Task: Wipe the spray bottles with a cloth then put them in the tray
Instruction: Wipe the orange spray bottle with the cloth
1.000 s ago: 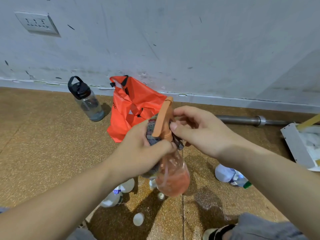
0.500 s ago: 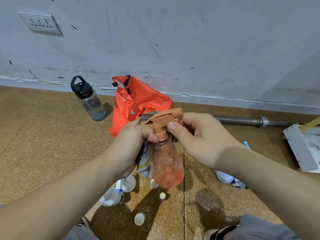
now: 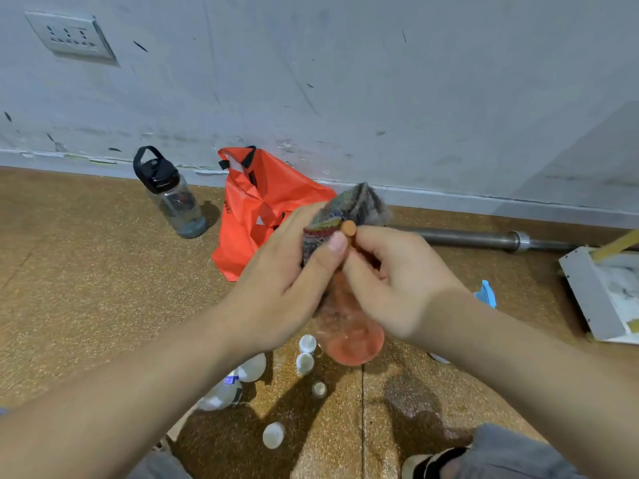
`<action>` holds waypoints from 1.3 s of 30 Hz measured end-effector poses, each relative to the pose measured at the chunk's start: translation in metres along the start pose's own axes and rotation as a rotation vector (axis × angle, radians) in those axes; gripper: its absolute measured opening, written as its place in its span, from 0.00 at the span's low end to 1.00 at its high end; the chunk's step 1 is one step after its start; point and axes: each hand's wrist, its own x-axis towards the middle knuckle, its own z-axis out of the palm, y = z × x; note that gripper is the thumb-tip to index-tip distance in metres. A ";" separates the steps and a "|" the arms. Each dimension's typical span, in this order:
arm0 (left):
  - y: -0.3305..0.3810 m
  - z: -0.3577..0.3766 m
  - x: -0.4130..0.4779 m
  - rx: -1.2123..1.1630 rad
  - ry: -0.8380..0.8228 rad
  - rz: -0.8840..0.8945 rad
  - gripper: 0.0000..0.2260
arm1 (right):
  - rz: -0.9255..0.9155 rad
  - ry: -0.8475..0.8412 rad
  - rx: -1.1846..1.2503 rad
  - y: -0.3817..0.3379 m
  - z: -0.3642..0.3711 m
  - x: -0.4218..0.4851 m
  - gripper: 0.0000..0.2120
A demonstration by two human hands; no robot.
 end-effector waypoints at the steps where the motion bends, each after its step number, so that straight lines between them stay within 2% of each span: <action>1: -0.004 -0.002 0.001 -0.007 0.044 -0.042 0.11 | 0.021 0.022 0.057 -0.002 0.001 0.000 0.15; 3: -0.008 -0.003 0.005 -0.123 0.111 -0.240 0.12 | 0.037 0.105 0.080 -0.005 -0.001 0.000 0.16; 5: -0.015 -0.003 0.007 -0.373 0.177 -0.579 0.19 | 0.069 0.158 0.100 -0.009 -0.007 0.003 0.17; 7: -0.015 -0.004 0.006 -0.632 0.230 -0.817 0.21 | 0.127 0.140 0.216 -0.011 -0.014 0.006 0.21; 9: -0.010 -0.005 0.010 -0.725 0.266 -0.858 0.21 | 0.154 0.152 0.302 -0.010 -0.017 0.009 0.26; 12: -0.003 -0.005 0.008 -0.718 0.299 -0.856 0.19 | 0.193 0.205 0.342 -0.004 -0.015 0.015 0.32; 15: 0.001 -0.004 0.011 -0.684 0.242 -0.879 0.19 | 0.301 0.223 0.453 0.004 -0.014 0.022 0.32; 18: -0.002 0.000 0.003 -0.556 0.066 -0.805 0.20 | 0.396 0.230 0.571 0.009 -0.013 0.024 0.27; 20: 0.005 0.005 0.001 -0.374 0.040 -0.646 0.11 | 0.454 0.252 0.624 0.010 -0.012 0.024 0.23; 21: 0.014 0.008 0.002 -0.283 0.017 -0.559 0.10 | 0.488 0.270 0.649 0.010 -0.012 0.024 0.21; 22: 0.023 0.011 0.003 -0.168 -0.036 -0.533 0.17 | 0.520 0.280 0.671 0.011 -0.011 0.025 0.20; 24: 0.034 0.011 -0.016 0.140 -0.168 -0.342 0.28 | 0.571 0.290 0.703 0.010 -0.008 0.026 0.21; 26: 0.035 0.017 -0.023 0.441 -0.200 -0.171 0.32 | 0.602 0.289 0.726 0.011 -0.005 0.025 0.22; 28: 0.040 0.019 -0.024 0.591 -0.195 -0.050 0.30 | 0.615 0.275 0.709 0.011 -0.001 0.025 0.26; 30: 0.041 0.020 -0.026 0.660 -0.165 0.093 0.21 | 0.609 0.257 0.656 0.008 0.004 0.023 0.30; 32: 0.027 0.015 -0.021 0.671 -0.126 0.172 0.17 | 0.585 0.242 0.642 0.006 0.006 0.020 0.28; 36: 0.014 0.010 -0.018 0.761 -0.055 0.192 0.27 | 0.539 0.265 0.609 -0.001 0.000 0.018 0.26; 39: 0.011 0.015 -0.019 0.770 -0.029 0.163 0.27 | 0.497 0.295 0.595 -0.010 0.000 0.025 0.32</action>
